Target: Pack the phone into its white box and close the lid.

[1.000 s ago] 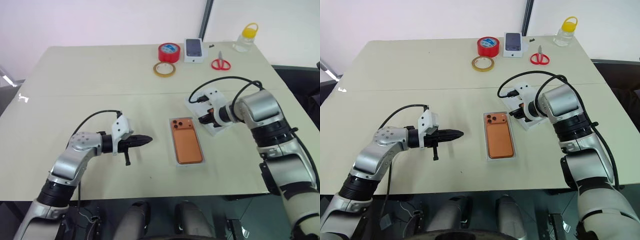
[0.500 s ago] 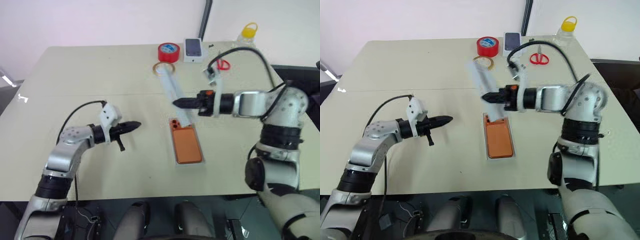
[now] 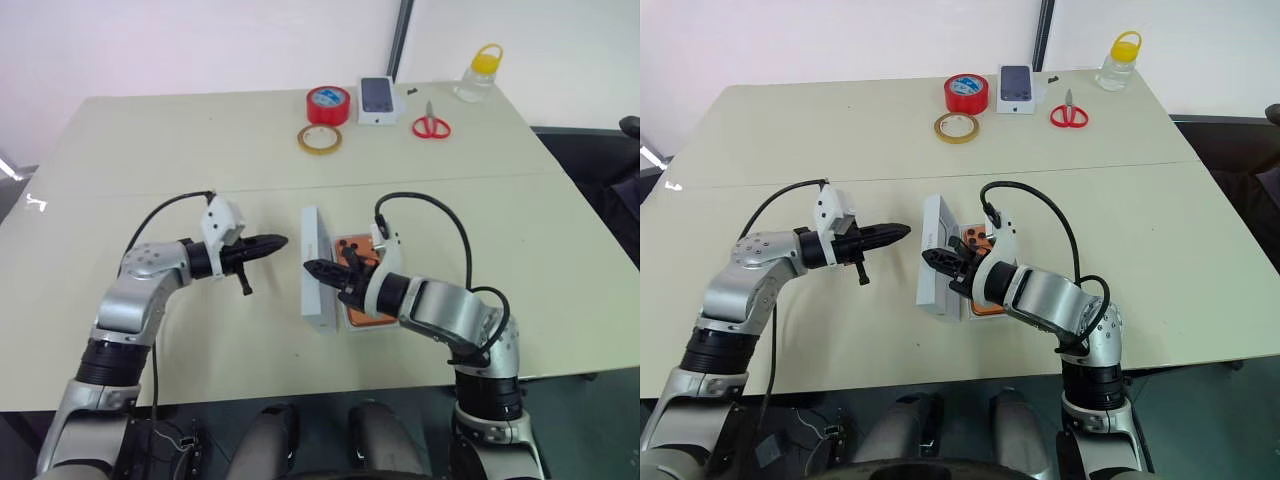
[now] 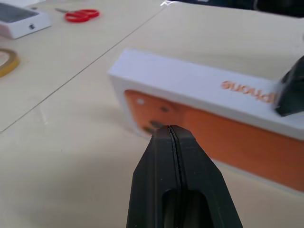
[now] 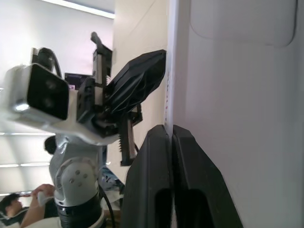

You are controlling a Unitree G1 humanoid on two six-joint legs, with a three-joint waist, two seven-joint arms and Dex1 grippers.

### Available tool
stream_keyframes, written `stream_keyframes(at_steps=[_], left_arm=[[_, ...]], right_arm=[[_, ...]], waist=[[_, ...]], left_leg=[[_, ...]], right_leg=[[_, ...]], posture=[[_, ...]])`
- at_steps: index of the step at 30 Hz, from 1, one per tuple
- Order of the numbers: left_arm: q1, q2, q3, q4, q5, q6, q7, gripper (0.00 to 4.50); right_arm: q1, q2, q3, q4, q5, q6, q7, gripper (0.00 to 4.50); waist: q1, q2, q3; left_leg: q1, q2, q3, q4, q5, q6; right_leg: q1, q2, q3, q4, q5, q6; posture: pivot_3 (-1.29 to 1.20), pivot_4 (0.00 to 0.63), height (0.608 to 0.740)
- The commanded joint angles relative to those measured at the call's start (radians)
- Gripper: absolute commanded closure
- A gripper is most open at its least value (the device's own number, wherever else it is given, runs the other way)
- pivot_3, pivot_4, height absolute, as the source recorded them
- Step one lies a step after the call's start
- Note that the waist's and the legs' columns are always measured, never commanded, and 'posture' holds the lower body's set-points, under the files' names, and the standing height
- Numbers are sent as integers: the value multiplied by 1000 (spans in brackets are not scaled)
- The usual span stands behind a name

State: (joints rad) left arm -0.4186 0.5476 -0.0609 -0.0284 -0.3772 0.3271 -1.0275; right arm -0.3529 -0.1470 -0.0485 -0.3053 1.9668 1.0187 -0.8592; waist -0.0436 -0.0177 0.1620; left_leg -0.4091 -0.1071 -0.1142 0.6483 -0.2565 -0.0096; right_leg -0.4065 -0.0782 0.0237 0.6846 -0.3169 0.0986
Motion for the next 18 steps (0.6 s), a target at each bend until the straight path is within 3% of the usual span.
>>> stream_keyframes(at_steps=[1,2,7,11,15,18], left_arm=[[-11,-17,-56,-64,-2,11,-26,4500],[-17,-26,-73,-69,3,13,-26,4500],[-54,-70,-136,-74,21,30,-11,4500],[-91,-111,-194,-62,64,48,14,4500],[-101,-149,-199,-55,77,53,52,4500],[-105,-162,-160,-57,65,81,94,4500]], right_arm=[[-93,-102,-62,53,5,49,54,2386],[-131,-165,-66,83,5,83,94,2059],[-303,-481,-44,225,-43,214,267,2059],[-393,-692,55,186,-416,280,564,2059],[-392,-780,169,93,-727,179,837,2059],[-363,-848,269,6,-956,67,1027,2905]], waist=[[0,0,0],[1,1,0],[2,1,1],[2,1,1],[-1,1,1],[5,1,1]], left_leg=[[0,0,0,0,0,0],[0,0,0,0,0,0],[0,1,0,0,0,1],[-1,1,1,0,-1,2],[0,2,1,0,-1,2],[-1,1,1,0,-1,2]], right_leg=[[0,0,0,0,0,0],[1,0,0,0,0,0],[1,0,-1,-1,0,0],[1,0,-1,-2,0,0],[1,1,-1,-2,0,0],[1,1,-1,-2,0,0]], posture=[[0,150,740],[0,150,740],[0,150,740],[0,150,740],[0,150,740],[0,150,740]])
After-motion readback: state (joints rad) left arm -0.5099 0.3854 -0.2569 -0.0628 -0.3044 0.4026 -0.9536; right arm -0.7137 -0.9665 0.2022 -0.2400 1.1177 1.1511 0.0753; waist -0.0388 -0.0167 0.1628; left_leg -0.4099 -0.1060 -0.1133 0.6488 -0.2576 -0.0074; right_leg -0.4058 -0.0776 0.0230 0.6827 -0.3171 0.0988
